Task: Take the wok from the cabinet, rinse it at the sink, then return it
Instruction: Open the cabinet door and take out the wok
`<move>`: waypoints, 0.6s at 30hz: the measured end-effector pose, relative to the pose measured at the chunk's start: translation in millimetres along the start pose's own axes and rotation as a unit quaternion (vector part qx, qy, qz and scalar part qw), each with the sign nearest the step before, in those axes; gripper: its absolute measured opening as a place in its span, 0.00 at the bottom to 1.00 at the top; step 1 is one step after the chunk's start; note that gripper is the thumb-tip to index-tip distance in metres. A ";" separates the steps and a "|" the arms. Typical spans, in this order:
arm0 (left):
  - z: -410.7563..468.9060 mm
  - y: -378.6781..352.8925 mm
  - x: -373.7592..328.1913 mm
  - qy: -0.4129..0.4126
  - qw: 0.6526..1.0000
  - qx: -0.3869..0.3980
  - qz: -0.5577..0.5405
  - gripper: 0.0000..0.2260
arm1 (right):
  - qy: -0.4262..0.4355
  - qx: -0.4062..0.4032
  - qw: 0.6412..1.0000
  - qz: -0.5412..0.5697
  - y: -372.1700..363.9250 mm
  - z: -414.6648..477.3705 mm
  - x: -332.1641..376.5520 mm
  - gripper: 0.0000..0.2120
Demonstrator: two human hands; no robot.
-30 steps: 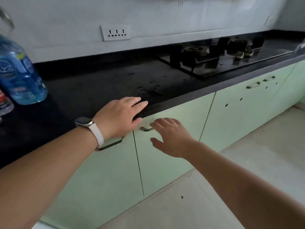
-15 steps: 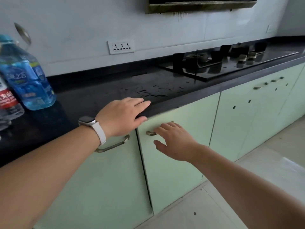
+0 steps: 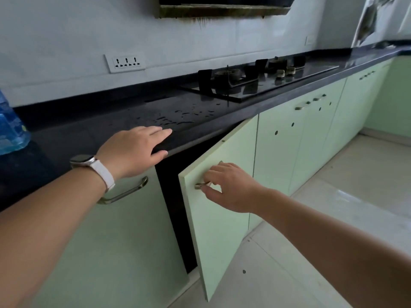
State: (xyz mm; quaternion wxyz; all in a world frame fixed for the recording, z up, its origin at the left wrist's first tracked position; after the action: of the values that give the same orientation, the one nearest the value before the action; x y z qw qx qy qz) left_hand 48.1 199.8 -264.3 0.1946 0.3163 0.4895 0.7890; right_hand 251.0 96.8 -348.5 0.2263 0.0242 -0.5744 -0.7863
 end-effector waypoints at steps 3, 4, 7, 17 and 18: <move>-1.1 0.7 -0.3 0.007 1.000 0.007 -0.009 0.26 | -0.005 -0.013 1.000 0.014 6.2 -16.8 -4.6 0.11; -1.4 1.1 -1.0 0.006 1.000 0.004 -0.003 0.26 | -0.009 -0.017 1.000 0.016 9.4 -23.2 -6.6 0.12; -1.8 1.5 -0.5 0.002 1.000 -0.005 0.013 0.26 | -0.021 -0.012 1.000 -0.002 19.2 -41.4 -10.0 0.15; -2.5 -3.2 -6.8 -0.017 0.999 -0.040 0.018 0.24 | -0.066 -0.009 0.998 -0.012 42.6 -96.3 -31.8 0.11; -1.9 -3.9 -13.0 -0.029 0.998 -0.053 0.017 0.23 | -0.076 -0.009 0.997 -0.010 45.7 -101.6 -34.7 0.11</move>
State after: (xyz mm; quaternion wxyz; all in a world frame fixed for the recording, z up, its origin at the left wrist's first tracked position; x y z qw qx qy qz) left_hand 56.2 192.3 -272.5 0.2113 0.3366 0.4359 0.8075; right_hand 327.4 8.6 -348.9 0.1746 -0.0317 -0.5823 -0.7933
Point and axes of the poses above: each hand's wrist, its own z-axis towards the middle knuckle, its own y-axis out of the back of the hand, x = y × z, the point moved 3 cm from there along z, towards the middle knuckle, and after that the axes turned 2 degrees about x, right-handed, at the moved point
